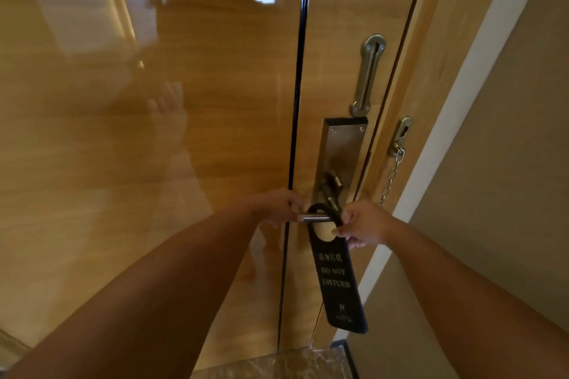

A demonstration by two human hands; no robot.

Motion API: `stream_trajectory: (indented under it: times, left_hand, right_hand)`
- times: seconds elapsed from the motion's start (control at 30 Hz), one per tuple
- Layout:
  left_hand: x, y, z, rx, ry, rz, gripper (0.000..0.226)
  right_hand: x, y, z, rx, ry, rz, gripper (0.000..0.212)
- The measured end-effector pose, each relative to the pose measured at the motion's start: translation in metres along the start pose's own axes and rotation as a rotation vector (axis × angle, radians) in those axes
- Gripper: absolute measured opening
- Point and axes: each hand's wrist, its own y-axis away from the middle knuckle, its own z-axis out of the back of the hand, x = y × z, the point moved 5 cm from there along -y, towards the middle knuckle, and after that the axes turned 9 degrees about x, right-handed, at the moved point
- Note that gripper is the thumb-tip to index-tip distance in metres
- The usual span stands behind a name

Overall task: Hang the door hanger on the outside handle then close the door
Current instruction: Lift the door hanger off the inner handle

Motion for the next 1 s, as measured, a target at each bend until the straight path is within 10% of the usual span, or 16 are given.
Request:
stream_trajectory:
  times: [0.27,0.43,0.77,1.0]
  left_hand:
    - [0.035,0.040,0.021,-0.126,0.373,0.031,0.014]
    - [0.011,0.030,0.006,-0.083,0.639,-0.007,0.052]
    - [-0.045,-0.048,-0.045,-0.284,-0.142,0.037,0.071]
    - [-0.006,-0.081,-0.088,-0.333,1.085,-0.017,0.025]
  right_hand:
    - [0.039,-0.019,-0.053,0.125,-0.386,0.151,0.003]
    - [0.009,-0.007,-0.031,0.103,-0.699,0.160,0.023]
    - [-0.092,0.047,0.005,-0.115,-0.723,-0.108,0.037]
    - [-0.122,0.051,0.008,-0.178,-0.503,-0.207,0.045]
